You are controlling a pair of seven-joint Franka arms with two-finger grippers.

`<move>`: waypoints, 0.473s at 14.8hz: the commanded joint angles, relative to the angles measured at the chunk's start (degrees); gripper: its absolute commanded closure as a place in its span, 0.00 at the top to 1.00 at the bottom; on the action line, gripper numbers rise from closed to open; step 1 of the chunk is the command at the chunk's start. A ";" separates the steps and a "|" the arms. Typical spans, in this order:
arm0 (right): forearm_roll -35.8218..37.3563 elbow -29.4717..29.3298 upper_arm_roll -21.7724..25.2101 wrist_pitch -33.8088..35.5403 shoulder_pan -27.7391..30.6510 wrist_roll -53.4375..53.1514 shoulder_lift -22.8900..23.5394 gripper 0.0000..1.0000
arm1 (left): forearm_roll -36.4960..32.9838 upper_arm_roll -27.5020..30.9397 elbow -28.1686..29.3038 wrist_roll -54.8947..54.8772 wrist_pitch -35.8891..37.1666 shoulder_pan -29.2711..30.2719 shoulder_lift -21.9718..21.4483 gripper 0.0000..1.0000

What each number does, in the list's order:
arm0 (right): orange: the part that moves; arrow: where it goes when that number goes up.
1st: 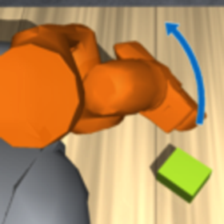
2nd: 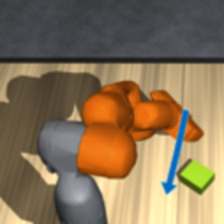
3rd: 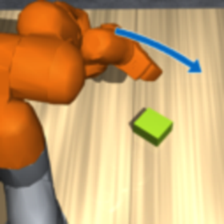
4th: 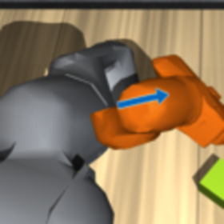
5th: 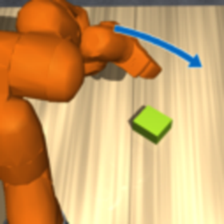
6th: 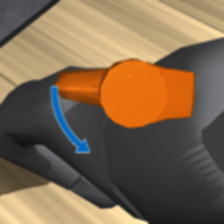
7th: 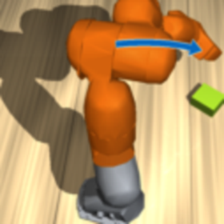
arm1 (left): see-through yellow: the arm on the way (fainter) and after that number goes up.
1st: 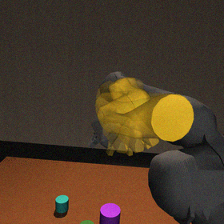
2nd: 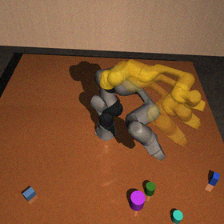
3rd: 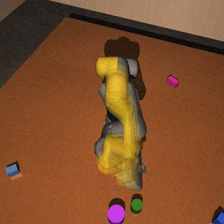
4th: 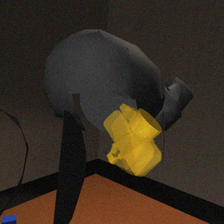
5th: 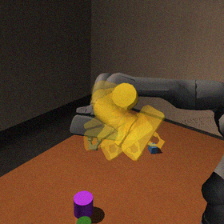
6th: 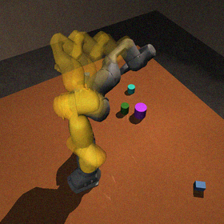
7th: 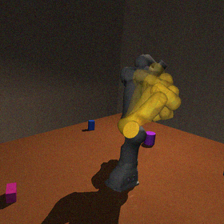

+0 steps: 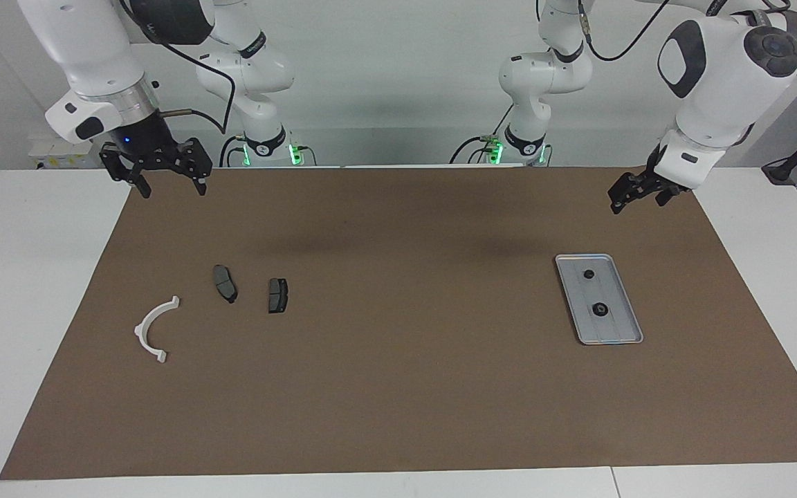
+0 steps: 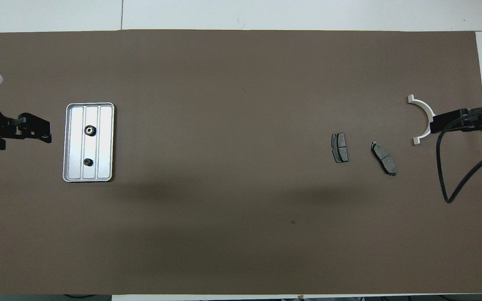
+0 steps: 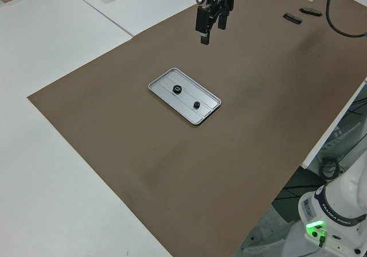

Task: Pick bearing gear from pile to tray

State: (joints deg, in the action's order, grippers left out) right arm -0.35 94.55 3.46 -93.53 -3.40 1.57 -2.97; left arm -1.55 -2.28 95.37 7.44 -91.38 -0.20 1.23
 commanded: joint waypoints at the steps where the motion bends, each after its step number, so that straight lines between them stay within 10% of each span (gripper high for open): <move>1: -0.27 0.64 -0.38 -0.60 0.50 -1.04 -0.63 1.00 | 1.29 0.61 -0.01 -0.67 -0.90 -0.51 -0.79 1.00; 7: -0.27 0.64 -0.38 -0.69 0.50 -1.04 -0.63 1.00 | 1.20 0.53 -1.06 -0.76 -0.99 -0.42 -0.88 1.00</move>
State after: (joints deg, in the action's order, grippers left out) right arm -0.35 94.55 3.45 -93.53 -3.40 1.57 -2.97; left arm -0.96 -2.28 94.53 7.43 -91.85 -0.24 1.05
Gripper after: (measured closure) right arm 0.000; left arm 0.000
